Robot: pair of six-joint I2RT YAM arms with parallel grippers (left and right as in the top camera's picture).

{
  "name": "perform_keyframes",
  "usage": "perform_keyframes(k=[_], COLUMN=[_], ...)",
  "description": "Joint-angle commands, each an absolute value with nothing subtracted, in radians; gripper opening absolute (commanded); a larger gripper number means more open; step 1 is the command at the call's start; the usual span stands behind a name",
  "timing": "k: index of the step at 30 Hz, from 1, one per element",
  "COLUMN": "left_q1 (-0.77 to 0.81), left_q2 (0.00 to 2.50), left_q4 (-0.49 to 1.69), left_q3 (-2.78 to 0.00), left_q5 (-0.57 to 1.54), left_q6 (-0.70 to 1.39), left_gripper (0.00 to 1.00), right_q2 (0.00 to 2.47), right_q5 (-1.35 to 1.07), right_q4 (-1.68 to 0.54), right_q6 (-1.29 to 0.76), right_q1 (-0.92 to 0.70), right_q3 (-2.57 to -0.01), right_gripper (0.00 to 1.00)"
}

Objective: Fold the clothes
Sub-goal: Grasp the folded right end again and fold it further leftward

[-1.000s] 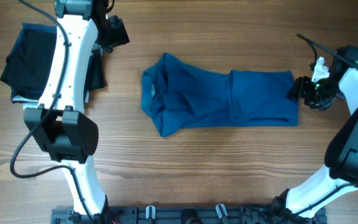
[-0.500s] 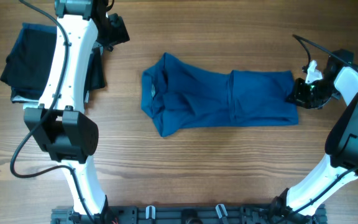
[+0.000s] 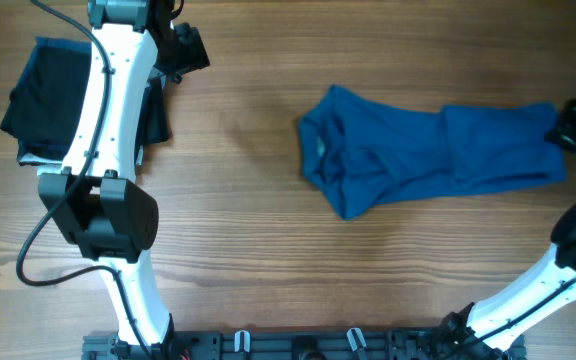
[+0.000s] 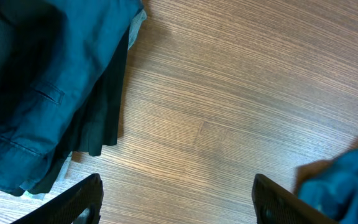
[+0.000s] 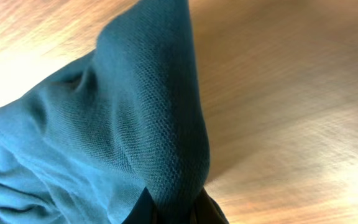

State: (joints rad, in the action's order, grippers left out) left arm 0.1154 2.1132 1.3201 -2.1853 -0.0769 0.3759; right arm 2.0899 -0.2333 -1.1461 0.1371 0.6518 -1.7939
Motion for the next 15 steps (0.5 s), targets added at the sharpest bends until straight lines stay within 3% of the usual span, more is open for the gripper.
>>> perform_keyframes(k=[1, 9, 15], left_q1=[0.111, 0.111, 0.111], left_q2=[2.127, 2.127, 2.127], left_q4=[1.321, 1.336, 1.341], left_q3=[-2.179, -2.179, -2.179], left_q5=[-0.068, -0.068, -0.068], left_q6=[0.371, 0.371, 0.371], left_gripper=[0.77, 0.78, 0.80], right_q2=[2.087, 2.008, 1.958], right_q5=[-0.229, -0.428, -0.464], right_q4=[-1.182, -1.373, -1.433], right_q6=[0.160, 0.137, 0.128], right_q1=[0.658, 0.502, 0.255], right_q3=[-1.855, -2.049, -2.038], right_gripper=[0.04, 0.04, 0.04])
